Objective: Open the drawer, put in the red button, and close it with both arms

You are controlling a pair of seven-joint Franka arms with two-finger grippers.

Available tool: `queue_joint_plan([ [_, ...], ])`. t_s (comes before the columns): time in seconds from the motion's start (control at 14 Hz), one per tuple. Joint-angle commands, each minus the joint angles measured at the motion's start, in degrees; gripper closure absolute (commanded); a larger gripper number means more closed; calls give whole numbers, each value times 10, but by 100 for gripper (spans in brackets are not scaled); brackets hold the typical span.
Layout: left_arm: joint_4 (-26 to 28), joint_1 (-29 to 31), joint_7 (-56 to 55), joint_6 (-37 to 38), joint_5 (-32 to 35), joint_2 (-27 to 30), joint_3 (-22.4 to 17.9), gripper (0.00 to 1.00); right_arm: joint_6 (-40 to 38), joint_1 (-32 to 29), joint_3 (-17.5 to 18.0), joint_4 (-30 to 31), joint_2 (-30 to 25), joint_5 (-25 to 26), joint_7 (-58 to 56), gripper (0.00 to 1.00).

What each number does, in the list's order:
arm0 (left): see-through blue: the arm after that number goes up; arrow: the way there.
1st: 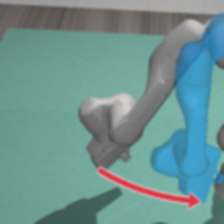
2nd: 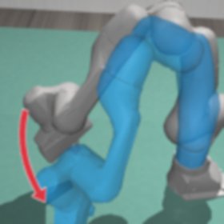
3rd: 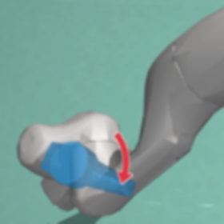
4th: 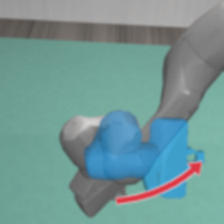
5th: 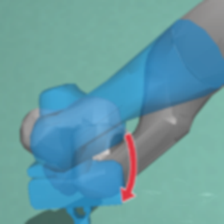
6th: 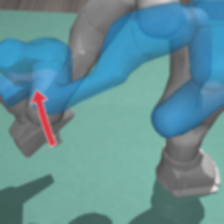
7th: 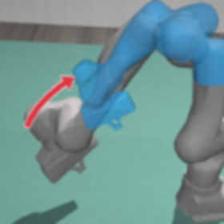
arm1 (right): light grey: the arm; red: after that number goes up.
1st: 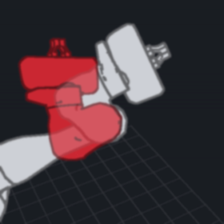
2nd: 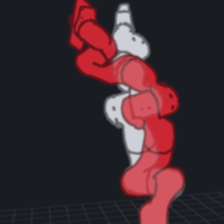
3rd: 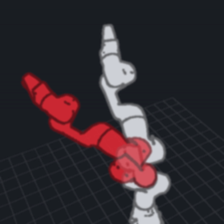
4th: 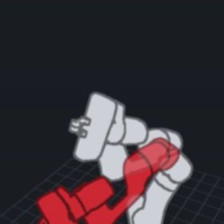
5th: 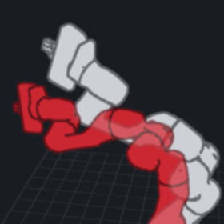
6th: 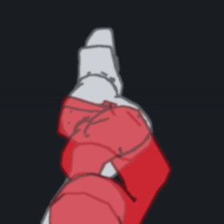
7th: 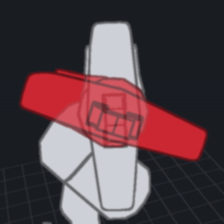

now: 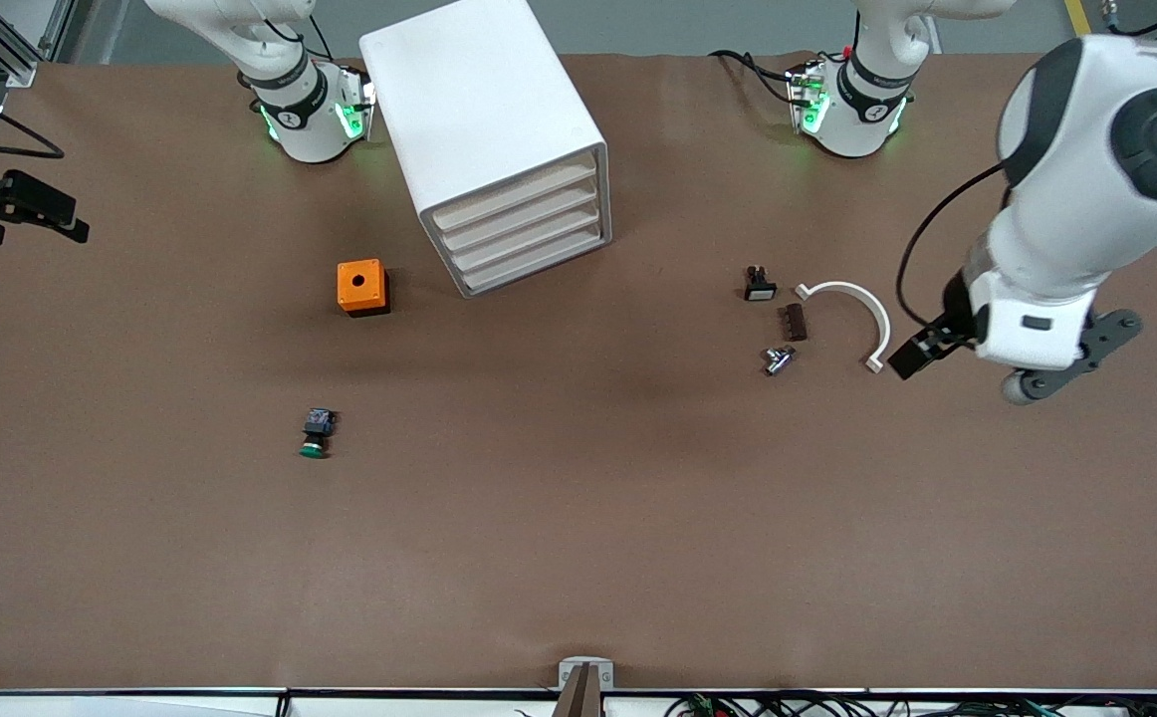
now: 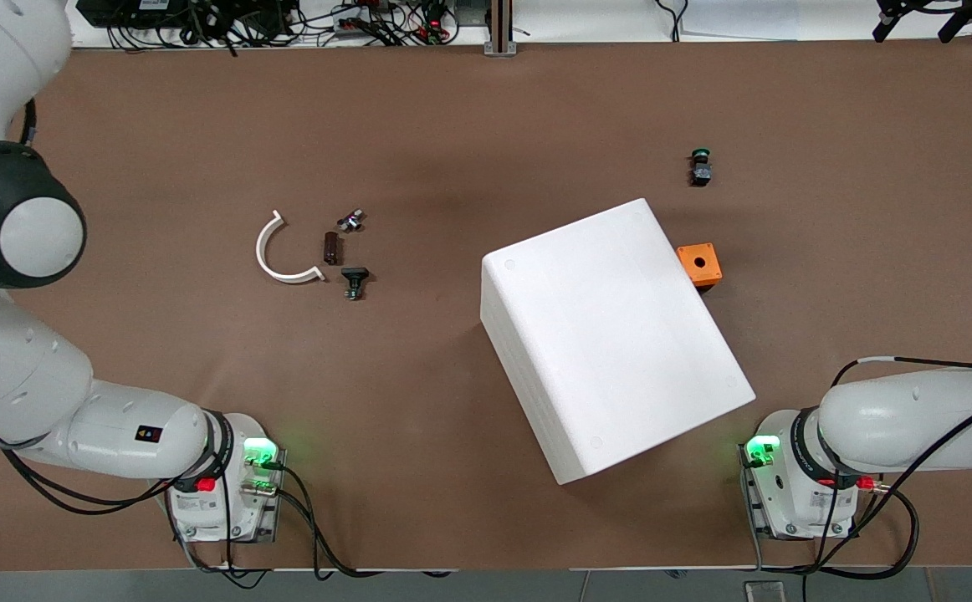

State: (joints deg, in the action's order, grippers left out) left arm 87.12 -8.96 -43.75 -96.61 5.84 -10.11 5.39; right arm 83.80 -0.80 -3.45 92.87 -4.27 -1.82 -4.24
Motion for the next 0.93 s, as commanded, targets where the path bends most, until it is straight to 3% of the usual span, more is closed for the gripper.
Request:
queue_joint_plan([
  [0.0, 17, 39, 108, 51, 2, 52, 5, 0, 5, 4, 0, 19, -21, 5, -2, 0],
  [0.14, 19, 53, 177, 82, 1, 80, 3, 0, 7, 1, -2, 20, -22, 5, -3, 0],
  [0.43, 38, 54, 294, 99, -37, 125, -47, 0, 21, 3, -1, 25, -34, 11, -4, 0],
  [0.86, 48, 66, 343, 99, -39, 152, -42, 0, 61, 4, 0, 68, -64, 27, -20, 0],
])
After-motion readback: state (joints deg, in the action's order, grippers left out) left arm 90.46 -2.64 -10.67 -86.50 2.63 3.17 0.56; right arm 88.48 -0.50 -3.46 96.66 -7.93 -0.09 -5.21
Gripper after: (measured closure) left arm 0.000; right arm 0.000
